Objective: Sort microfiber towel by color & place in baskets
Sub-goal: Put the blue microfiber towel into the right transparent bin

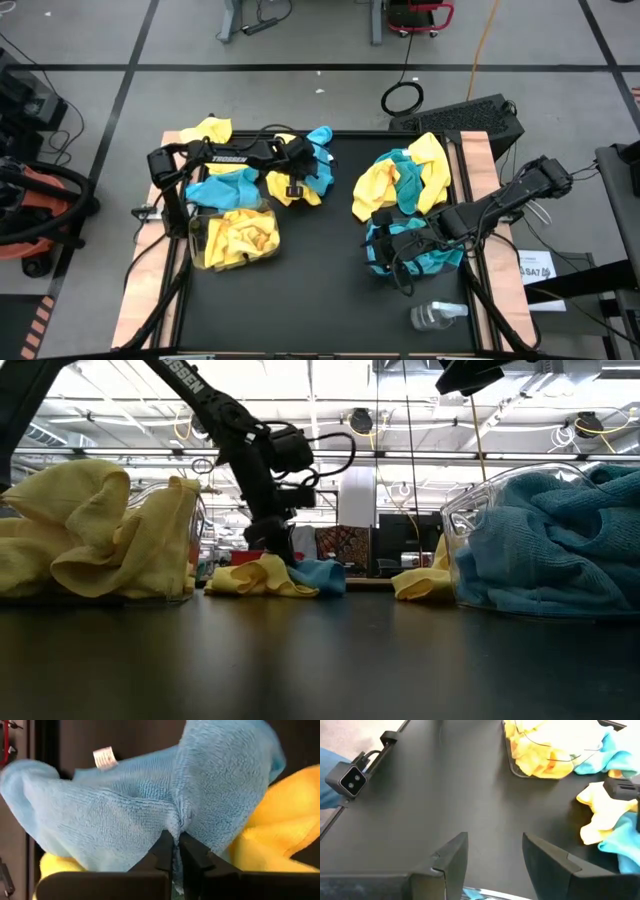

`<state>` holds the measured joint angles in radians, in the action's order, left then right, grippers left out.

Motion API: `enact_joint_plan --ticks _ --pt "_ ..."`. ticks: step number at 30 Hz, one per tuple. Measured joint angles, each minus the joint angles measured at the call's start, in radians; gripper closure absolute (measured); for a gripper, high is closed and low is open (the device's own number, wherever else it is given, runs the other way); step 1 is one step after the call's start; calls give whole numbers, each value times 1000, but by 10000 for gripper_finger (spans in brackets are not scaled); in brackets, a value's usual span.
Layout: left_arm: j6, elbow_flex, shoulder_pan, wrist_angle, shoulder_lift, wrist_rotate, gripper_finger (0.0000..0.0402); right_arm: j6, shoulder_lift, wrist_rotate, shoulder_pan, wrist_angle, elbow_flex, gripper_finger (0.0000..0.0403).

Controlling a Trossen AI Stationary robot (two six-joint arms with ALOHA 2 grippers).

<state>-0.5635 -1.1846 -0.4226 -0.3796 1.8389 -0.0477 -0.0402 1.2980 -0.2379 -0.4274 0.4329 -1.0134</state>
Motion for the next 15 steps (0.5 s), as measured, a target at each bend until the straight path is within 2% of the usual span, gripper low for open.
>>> enact_joint_plan --ticks 8,15 --pt "0 -129 58 -83 -8 -17 394 -10 0 0 0 3 0 222" --pt "-23 -259 107 -210 -8 -128 394 -27 0 -11 0 30 0 222"
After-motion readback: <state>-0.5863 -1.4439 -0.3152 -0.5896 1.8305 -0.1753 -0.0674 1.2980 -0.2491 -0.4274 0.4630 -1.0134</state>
